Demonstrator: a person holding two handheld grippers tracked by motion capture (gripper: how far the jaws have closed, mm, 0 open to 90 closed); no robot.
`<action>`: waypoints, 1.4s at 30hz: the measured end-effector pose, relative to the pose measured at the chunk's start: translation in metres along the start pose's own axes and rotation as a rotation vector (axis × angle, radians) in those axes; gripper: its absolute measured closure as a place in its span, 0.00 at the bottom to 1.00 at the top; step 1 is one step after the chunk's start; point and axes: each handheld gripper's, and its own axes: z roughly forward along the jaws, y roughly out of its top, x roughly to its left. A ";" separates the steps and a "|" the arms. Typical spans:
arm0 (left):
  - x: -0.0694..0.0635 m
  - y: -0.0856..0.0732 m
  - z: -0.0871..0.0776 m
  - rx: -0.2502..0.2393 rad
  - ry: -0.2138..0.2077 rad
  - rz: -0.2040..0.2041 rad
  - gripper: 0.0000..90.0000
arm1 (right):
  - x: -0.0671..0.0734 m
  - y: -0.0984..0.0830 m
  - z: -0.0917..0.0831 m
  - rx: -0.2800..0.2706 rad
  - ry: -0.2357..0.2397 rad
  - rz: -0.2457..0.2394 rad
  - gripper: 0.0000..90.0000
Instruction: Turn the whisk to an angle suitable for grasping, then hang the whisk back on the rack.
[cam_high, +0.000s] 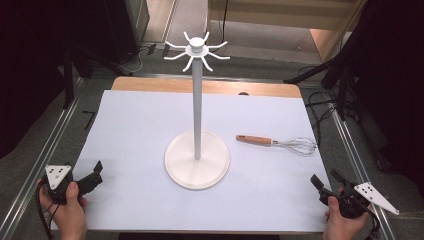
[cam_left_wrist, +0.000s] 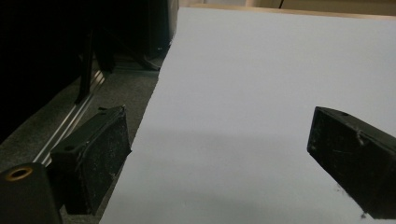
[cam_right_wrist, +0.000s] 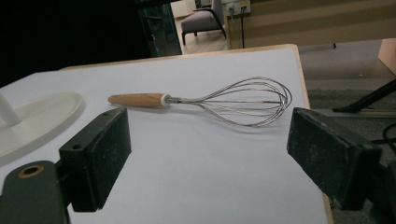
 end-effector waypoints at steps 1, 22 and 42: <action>0.000 0.000 0.000 0.000 0.000 0.000 0.07 | 0.001 0.001 0.001 0.014 0.001 -0.014 0.15; -0.003 -0.001 -0.001 -0.007 -0.004 0.029 0.08 | 0.056 0.060 0.072 0.461 0.175 -0.453 0.92; -0.003 0.000 0.000 0.000 0.000 0.031 0.08 | 0.105 0.077 0.162 0.641 0.259 -0.617 1.00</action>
